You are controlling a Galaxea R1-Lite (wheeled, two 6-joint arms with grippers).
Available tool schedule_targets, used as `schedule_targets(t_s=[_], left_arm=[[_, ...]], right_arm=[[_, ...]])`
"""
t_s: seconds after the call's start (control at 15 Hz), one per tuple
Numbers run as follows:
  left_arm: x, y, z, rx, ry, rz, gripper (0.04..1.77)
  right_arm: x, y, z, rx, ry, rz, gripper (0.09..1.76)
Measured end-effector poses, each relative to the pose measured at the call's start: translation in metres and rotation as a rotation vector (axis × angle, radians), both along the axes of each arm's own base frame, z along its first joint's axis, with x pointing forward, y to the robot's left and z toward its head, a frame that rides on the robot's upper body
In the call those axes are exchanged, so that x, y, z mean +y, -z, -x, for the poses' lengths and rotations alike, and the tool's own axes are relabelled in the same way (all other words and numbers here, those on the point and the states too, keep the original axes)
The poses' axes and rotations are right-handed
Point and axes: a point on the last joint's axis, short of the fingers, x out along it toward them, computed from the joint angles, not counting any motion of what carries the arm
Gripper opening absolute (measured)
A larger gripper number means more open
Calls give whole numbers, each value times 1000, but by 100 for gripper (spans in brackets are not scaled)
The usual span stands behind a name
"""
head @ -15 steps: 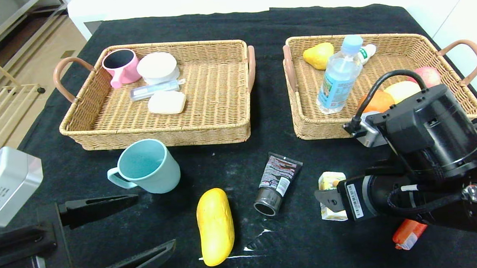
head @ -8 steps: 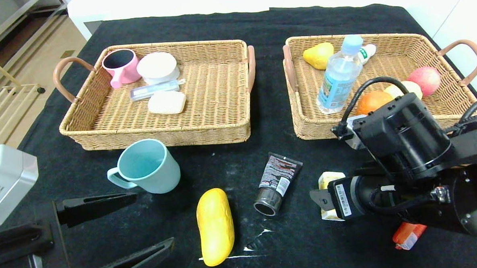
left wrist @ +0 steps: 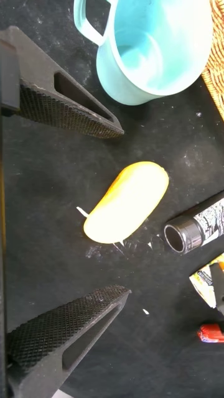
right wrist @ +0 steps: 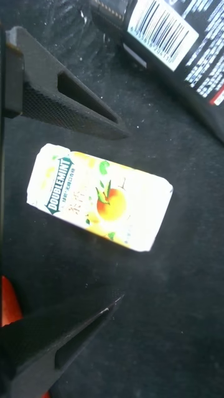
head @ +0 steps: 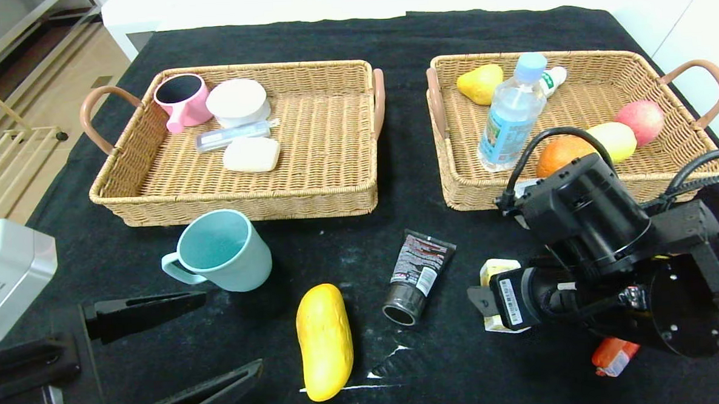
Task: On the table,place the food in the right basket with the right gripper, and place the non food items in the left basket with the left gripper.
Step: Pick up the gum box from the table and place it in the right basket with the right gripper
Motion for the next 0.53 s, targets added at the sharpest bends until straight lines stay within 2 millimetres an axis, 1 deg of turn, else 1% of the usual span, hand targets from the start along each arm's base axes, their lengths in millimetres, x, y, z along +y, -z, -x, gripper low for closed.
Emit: schedule_targets(t_s=[0.53], left_arm=[[0, 0, 0, -2, 0, -1, 172]], right_arm=[[3, 6, -5, 16, 19, 1, 171]])
